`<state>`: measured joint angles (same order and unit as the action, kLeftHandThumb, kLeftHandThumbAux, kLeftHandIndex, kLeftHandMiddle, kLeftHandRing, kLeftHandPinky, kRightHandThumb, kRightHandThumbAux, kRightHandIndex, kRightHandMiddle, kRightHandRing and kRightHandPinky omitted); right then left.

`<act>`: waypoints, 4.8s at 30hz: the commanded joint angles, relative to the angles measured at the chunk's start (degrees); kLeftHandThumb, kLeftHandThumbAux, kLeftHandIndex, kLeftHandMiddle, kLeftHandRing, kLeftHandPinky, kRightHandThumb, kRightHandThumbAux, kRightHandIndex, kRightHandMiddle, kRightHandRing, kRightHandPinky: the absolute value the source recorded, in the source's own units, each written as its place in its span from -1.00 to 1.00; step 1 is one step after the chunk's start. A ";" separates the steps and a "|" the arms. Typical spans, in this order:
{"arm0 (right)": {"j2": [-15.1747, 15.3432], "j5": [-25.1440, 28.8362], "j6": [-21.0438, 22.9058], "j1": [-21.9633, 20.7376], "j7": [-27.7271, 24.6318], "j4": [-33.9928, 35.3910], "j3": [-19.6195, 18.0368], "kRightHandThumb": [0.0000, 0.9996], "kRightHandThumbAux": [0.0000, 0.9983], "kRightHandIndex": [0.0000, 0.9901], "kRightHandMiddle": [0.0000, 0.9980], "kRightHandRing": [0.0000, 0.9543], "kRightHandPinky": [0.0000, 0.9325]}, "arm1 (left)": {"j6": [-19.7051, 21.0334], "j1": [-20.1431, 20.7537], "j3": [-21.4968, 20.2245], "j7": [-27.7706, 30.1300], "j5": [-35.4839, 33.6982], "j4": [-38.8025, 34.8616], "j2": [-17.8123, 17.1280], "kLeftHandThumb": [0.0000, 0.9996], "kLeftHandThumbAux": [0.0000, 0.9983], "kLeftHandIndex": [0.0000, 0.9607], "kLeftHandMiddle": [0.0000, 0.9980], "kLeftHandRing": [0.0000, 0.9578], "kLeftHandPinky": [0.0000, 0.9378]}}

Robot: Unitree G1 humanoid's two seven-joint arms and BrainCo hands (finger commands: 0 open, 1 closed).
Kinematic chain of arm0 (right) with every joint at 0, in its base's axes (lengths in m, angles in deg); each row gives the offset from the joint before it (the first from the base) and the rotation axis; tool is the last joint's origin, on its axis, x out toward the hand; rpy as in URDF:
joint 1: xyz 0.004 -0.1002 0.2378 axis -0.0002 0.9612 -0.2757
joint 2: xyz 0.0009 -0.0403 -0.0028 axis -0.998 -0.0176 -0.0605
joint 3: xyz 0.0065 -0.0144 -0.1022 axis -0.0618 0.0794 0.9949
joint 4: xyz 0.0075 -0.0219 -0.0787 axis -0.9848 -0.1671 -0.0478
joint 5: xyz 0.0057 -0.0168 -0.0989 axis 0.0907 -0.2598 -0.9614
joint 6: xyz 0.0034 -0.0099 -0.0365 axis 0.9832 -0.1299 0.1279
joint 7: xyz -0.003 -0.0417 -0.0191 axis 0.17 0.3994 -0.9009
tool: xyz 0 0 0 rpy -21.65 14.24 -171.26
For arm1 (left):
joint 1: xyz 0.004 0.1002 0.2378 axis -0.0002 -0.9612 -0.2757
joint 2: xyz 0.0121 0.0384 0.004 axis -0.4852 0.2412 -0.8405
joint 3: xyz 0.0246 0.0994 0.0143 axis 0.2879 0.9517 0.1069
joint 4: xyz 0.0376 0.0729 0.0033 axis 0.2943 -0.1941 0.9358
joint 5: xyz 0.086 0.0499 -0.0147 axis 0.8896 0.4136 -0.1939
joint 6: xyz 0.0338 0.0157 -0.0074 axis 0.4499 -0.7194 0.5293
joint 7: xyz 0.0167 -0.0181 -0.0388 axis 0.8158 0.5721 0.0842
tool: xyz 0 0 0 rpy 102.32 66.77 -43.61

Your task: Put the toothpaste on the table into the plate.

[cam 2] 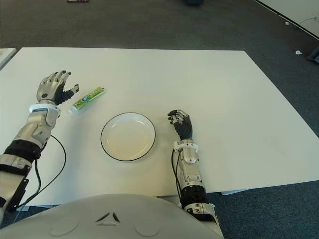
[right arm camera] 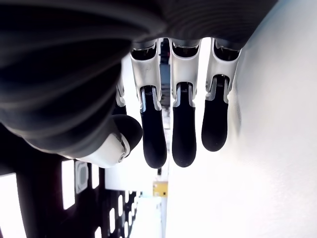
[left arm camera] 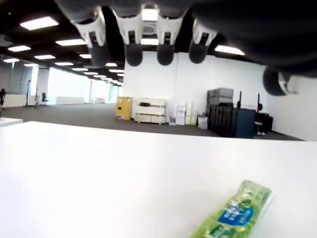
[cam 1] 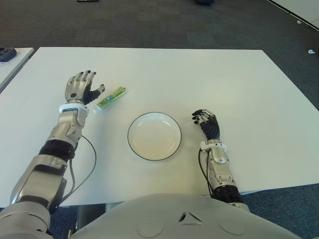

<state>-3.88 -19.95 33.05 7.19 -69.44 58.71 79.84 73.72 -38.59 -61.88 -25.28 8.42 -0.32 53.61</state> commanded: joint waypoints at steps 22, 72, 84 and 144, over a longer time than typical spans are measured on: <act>-0.39 -0.04 2.34 2.09 0.52 1.26 -0.04 0.42 0.46 -0.13 -0.04 0.04 0.12 | -1.00 9.30 15.94 24.80 3.98 5.46 -3.52 -0.15 -0.66 -1.00 -1.00 -1.00 -1.00; -0.70 -0.05 5.54 3.10 0.89 4.18 -0.07 0.42 0.46 -0.13 -0.04 0.03 0.13 | 13.24 -0.32 13.66 33.23 1.88 -10.78 1.14 -0.02 -0.52 -1.00 -1.00 -1.00 -1.00; -0.78 0.42 6.25 3.96 0.73 5.59 -0.25 0.41 0.46 -0.13 -0.03 0.04 0.12 | 20.19 -3.24 15.33 25.19 3.58 -8.96 7.15 -0.02 -0.58 -1.00 -1.00 -1.00 -1.00; -1.42 3.00 5.96 6.02 -1.10 8.38 -1.98 0.42 0.46 -0.13 -0.03 0.05 0.16 | 2.27 -2.27 12.69 -2.49 -4.90 13.29 12.92 0.67 0.33 -0.17 0.09 0.43 0.53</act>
<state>-5.27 -17.43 38.92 12.57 -70.25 68.00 77.97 77.24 -37.45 -49.62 -28.35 4.92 10.83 65.14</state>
